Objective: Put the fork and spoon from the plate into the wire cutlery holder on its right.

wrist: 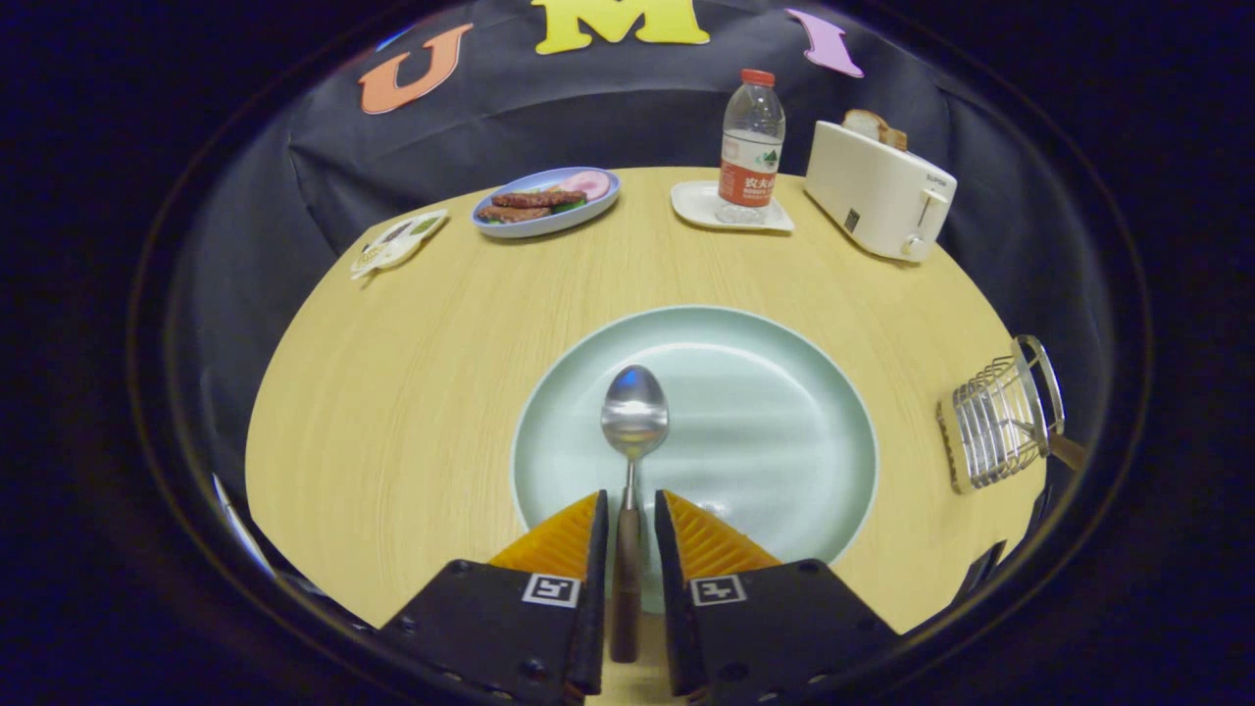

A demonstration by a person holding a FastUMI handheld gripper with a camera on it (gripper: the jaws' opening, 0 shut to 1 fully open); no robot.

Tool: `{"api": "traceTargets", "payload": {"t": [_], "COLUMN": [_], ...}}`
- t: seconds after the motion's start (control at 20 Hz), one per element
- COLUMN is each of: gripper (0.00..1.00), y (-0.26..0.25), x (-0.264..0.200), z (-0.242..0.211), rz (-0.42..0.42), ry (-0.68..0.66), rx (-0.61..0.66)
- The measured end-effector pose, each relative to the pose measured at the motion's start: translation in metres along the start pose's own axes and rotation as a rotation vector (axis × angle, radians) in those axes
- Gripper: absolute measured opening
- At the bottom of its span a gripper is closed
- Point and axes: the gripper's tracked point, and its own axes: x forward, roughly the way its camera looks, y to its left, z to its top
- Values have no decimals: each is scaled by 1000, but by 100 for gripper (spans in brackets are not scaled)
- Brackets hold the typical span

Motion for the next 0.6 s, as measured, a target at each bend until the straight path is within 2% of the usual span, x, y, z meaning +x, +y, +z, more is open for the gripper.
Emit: {"api": "traceTargets", "payload": {"t": [0.05, 0.15, 0.2, 0.3, 0.35, 0.6], "gripper": [19, 13, 9, 9, 3, 3], "y": [1, -4, 0, -4, -4, -10], "x": [-1, -1, 1, -3, -4, -30], "z": [-1, -2, -1, 1, 2, 23], "rz": [3, -32, -17, -9, -2, 59], "ry": [0, 3, 8, 12, 12, -28], "rx": [1, -6, -6, -22, -27, -50]}}
